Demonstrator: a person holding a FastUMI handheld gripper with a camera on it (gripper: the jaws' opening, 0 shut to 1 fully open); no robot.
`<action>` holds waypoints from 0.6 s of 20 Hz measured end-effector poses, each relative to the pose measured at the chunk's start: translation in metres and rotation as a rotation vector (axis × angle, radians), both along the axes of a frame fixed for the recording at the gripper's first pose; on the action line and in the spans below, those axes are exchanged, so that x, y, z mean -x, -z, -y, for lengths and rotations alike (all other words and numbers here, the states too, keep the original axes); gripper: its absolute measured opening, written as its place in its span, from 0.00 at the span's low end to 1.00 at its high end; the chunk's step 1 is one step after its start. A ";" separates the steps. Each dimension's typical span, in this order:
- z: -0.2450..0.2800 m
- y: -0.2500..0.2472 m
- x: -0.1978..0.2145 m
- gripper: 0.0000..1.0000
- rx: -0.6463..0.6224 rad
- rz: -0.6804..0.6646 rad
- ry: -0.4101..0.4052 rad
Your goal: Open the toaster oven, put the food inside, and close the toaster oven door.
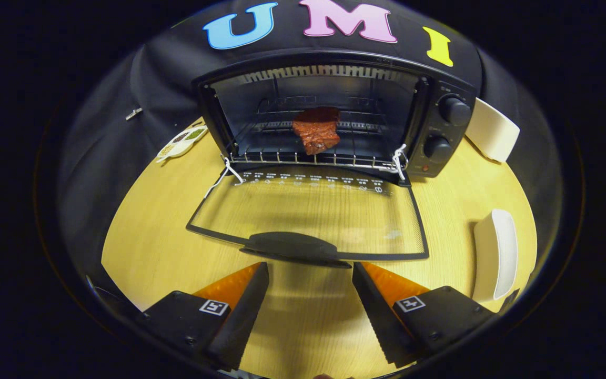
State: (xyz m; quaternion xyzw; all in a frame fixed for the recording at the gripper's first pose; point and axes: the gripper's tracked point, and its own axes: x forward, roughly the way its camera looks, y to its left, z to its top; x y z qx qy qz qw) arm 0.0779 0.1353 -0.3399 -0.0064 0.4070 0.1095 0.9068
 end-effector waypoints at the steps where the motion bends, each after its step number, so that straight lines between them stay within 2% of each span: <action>1: -0.001 0.001 0.000 0.98 -0.008 -0.009 0.008; 5: 0.000 -0.005 -0.002 0.99 -0.033 0.007 0.022; 12: -0.008 -0.055 -0.016 0.98 -0.067 0.118 -0.019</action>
